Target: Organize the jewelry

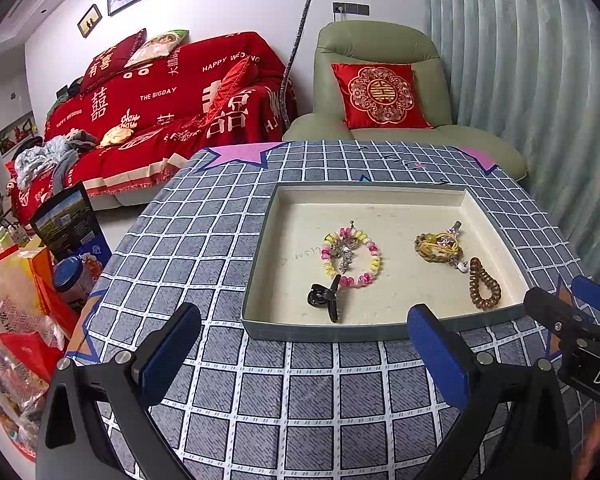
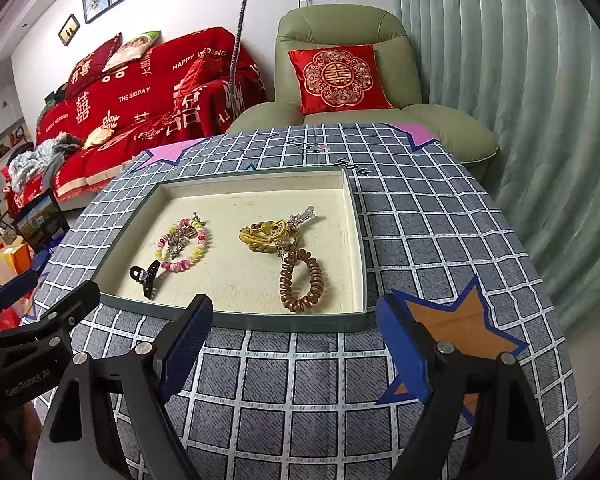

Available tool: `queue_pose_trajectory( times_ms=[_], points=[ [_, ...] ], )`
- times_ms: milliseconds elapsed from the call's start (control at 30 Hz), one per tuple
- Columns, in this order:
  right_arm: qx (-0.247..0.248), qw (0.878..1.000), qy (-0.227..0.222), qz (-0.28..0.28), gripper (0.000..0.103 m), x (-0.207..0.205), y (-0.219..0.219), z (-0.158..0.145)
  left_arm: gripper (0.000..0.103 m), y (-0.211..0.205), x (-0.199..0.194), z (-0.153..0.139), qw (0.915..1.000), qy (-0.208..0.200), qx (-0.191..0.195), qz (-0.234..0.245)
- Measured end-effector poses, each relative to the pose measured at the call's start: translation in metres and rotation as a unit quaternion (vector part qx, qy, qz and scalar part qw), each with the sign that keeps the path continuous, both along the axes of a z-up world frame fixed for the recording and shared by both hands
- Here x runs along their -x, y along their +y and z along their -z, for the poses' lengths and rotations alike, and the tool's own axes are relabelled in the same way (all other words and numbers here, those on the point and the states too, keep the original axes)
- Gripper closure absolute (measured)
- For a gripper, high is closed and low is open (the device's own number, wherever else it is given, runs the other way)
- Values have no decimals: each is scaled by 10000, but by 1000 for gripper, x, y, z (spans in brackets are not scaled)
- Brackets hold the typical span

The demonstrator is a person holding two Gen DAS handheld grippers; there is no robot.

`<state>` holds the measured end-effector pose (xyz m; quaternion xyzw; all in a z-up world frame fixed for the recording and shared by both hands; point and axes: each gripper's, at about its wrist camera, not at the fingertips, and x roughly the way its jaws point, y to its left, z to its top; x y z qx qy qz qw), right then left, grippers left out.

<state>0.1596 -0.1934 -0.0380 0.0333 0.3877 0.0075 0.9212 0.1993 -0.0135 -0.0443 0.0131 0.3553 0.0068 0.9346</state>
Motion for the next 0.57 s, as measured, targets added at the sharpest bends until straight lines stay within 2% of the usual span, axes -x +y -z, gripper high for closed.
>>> queue_pose_trajectory(
  times_ms=[367,567],
  points=[
    [1,10000,3,0,17,0,0,0,0,3,1,1,9999,-23,119,28],
    [-3,10000,9,9,17,1,0,-1,0,2,2,-1,9999,-87,46,53]
  ],
)
